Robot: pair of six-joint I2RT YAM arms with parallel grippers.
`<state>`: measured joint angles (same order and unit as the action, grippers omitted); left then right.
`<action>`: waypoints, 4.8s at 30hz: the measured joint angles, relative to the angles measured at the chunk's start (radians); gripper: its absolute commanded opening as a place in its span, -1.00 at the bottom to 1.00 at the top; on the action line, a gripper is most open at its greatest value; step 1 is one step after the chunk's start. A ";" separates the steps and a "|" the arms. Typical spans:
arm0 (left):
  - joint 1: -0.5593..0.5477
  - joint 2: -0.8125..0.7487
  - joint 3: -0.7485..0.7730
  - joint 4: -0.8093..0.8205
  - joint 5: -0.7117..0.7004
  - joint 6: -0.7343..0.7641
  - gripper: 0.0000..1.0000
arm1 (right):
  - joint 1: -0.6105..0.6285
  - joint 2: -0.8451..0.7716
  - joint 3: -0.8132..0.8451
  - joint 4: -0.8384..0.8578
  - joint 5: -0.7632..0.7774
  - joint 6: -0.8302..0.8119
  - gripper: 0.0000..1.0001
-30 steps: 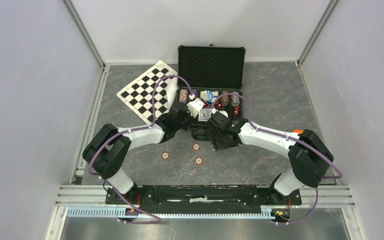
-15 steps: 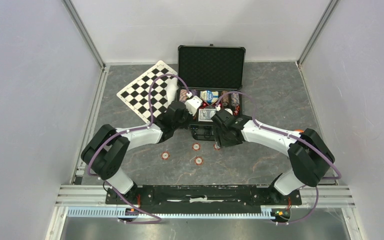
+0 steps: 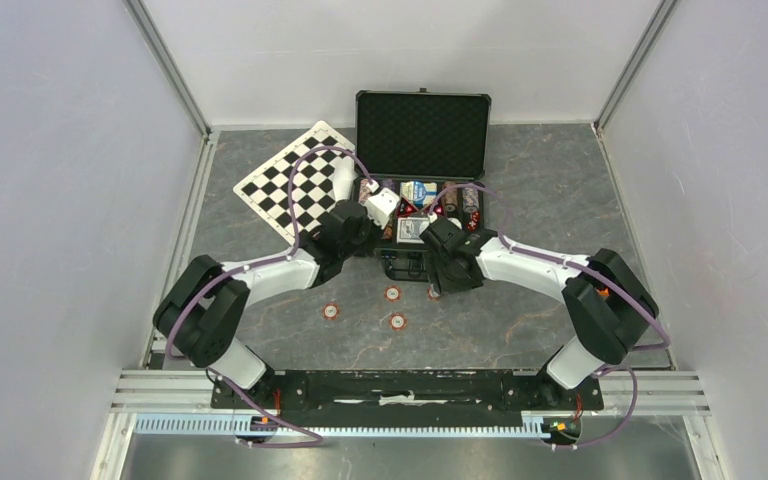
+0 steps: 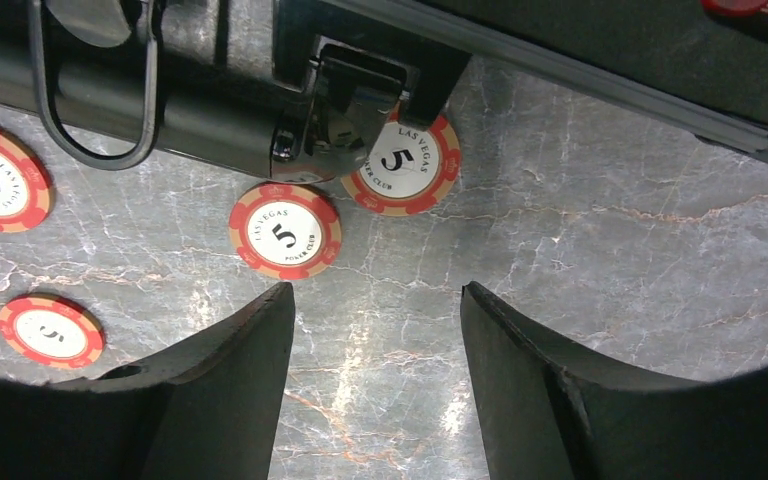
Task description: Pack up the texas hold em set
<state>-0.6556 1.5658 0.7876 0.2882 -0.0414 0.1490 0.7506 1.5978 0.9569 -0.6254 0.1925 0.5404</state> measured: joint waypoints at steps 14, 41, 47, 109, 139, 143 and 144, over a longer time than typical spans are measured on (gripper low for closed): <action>0.000 -0.056 -0.023 -0.014 0.010 -0.005 -0.89 | -0.006 0.005 0.019 0.015 -0.024 -0.015 0.33; 0.000 -0.764 -0.314 -0.317 -0.212 -0.547 0.99 | 0.233 -0.082 0.009 0.077 -0.042 -0.042 0.32; 0.002 -0.832 -0.276 -0.581 -0.248 -0.650 0.99 | 0.220 -0.127 0.019 0.074 0.026 -0.068 0.32; 0.039 -0.142 -0.057 -0.935 -0.086 -0.784 -0.20 | 0.051 -0.913 -0.445 0.395 0.249 -0.225 0.96; 0.039 -0.100 0.237 -0.808 -0.025 -0.774 -0.27 | 0.051 -0.858 -0.446 0.399 0.200 -0.233 0.96; 0.042 0.016 0.351 -0.779 -0.018 -0.757 -0.28 | 0.051 -0.858 -0.446 0.397 0.195 -0.234 0.96; 0.043 0.045 0.377 -0.773 -0.016 -0.752 -0.29 | 0.051 -0.857 -0.444 0.395 0.192 -0.235 0.96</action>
<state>-0.6125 1.6104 1.1641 -0.4847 -0.0570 -0.6029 0.8021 0.7410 0.5125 -0.2302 0.3840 0.3058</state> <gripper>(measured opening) 0.468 0.979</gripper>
